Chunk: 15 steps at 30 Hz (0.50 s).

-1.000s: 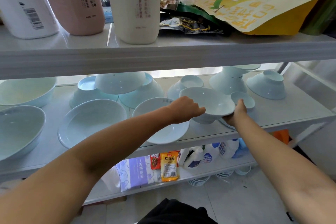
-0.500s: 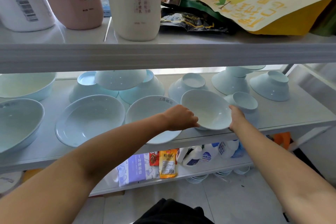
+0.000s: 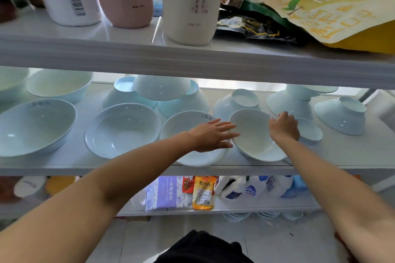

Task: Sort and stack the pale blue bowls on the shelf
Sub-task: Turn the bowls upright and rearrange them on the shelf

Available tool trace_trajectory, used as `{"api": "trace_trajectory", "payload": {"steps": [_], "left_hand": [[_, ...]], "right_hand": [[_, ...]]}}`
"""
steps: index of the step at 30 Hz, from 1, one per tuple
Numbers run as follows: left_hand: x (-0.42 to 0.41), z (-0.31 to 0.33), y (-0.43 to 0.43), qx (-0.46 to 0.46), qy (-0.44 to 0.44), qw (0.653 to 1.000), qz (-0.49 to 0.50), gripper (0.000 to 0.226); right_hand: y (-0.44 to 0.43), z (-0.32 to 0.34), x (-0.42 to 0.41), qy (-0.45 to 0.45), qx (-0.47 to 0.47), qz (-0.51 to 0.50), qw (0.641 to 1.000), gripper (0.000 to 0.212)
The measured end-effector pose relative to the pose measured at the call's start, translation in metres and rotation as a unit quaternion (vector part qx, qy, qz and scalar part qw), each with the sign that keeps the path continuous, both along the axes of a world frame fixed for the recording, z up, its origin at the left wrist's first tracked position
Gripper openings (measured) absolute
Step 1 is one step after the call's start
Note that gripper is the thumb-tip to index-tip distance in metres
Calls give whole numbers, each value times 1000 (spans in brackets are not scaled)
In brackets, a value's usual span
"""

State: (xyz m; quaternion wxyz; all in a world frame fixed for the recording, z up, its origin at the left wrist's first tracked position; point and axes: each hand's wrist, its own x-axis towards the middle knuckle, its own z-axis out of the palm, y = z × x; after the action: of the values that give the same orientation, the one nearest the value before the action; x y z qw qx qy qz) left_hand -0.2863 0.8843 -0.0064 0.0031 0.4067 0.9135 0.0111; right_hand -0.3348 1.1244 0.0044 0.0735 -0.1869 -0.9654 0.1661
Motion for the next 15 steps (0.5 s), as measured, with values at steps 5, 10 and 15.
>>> {"api": "trace_trajectory", "payload": {"steps": [5, 10, 15], "left_hand": [[-5, 9, -61, 109, 8, 969, 220, 51], [-12, 21, -120, 294, -7, 852, 434, 47], [-35, 38, -164, 488, -137, 667, 546, 48]], "right_hand": [[-58, 8, -19, 35, 18, 130, 991, 39], [-145, 9, -24, 53, -20, 241, 969, 39], [-227, 26, -31, 63, -70, 300, 949, 45]]}}
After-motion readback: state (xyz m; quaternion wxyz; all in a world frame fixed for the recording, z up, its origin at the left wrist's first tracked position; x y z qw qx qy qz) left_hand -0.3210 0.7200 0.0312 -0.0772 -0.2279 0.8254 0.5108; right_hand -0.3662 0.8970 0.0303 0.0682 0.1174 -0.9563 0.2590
